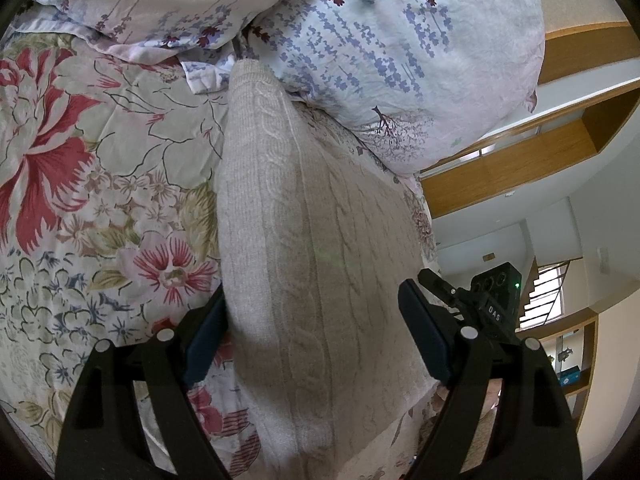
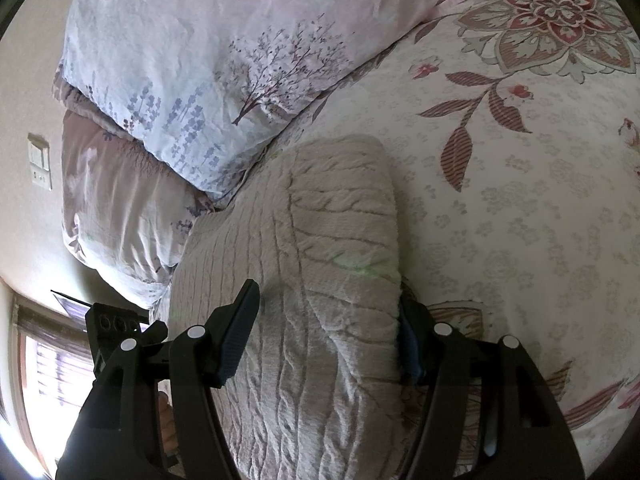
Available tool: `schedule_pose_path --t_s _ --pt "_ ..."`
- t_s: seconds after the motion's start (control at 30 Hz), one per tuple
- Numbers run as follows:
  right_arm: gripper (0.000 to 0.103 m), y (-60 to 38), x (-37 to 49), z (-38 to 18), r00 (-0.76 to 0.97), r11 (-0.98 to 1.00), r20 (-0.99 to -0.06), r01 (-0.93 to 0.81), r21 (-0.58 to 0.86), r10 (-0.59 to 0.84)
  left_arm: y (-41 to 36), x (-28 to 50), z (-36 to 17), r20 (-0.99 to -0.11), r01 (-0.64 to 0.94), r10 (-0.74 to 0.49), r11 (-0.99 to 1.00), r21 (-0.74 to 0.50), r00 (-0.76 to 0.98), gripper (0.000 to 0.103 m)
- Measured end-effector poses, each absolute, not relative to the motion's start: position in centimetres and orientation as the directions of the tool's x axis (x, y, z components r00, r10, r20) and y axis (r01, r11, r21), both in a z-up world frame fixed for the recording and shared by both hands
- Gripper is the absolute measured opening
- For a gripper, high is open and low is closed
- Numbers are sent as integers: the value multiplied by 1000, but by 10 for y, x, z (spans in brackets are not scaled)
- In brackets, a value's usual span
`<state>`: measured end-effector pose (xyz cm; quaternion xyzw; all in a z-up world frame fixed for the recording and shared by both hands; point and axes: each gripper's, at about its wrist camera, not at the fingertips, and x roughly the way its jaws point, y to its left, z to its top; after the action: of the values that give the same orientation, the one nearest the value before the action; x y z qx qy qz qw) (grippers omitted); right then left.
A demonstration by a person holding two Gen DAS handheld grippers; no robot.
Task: Fold small clothes
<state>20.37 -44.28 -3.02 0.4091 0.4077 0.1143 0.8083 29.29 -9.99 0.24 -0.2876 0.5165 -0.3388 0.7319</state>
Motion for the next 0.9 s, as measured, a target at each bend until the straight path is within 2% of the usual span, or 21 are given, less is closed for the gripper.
schedule_pose_path --t_s 0.9 --pt "63 -438 205 -27 627 665 -578 124 736 522 -96 296 1 -549 195 -800 594 -780 242 81"
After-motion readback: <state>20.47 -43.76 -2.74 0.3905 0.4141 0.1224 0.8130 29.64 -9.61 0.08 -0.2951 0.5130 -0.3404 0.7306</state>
